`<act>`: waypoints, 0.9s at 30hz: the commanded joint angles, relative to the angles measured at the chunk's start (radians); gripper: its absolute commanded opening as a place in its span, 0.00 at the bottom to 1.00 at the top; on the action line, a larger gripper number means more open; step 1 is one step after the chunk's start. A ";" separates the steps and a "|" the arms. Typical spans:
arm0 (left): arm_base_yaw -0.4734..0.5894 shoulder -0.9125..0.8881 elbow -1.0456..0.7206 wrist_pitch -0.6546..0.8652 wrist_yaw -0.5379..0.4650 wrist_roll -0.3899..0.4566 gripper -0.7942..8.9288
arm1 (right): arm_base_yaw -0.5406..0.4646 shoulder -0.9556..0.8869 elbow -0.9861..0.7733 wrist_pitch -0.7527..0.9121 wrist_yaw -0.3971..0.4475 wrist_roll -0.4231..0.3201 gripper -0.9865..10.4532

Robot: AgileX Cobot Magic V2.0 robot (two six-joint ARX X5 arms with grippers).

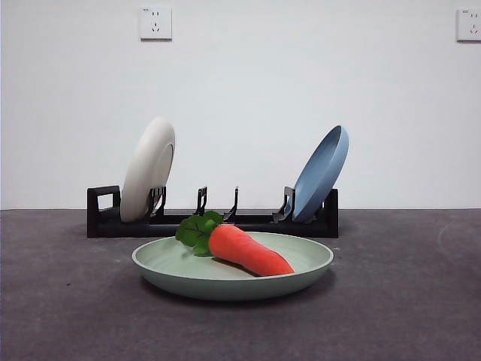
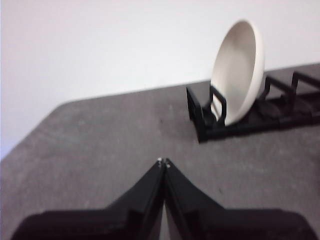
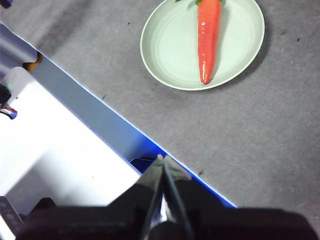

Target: Take the green plate from the plate rack,put the plate on the table,take the carrot from the table,put the carrot in the plate

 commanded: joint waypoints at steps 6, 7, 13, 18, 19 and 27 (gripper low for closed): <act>0.003 -0.003 -0.012 -0.109 0.004 -0.029 0.08 | 0.003 0.000 -0.004 0.005 0.003 0.002 0.09; 0.003 -0.003 -0.012 -0.110 0.002 -0.029 0.08 | 0.003 0.000 -0.004 0.005 0.003 0.002 0.09; 0.002 -0.003 -0.012 -0.113 0.003 -0.029 0.08 | 0.003 0.000 -0.004 0.005 0.003 0.002 0.09; 0.002 -0.003 -0.012 -0.113 0.003 -0.029 0.08 | 0.003 0.000 -0.004 0.005 0.003 0.002 0.09; 0.002 -0.003 -0.012 -0.113 0.003 -0.029 0.08 | 0.003 0.000 -0.004 0.005 0.003 0.002 0.09; 0.002 -0.003 -0.012 -0.113 0.003 -0.029 0.08 | 0.002 -0.001 -0.004 0.005 0.003 -0.003 0.09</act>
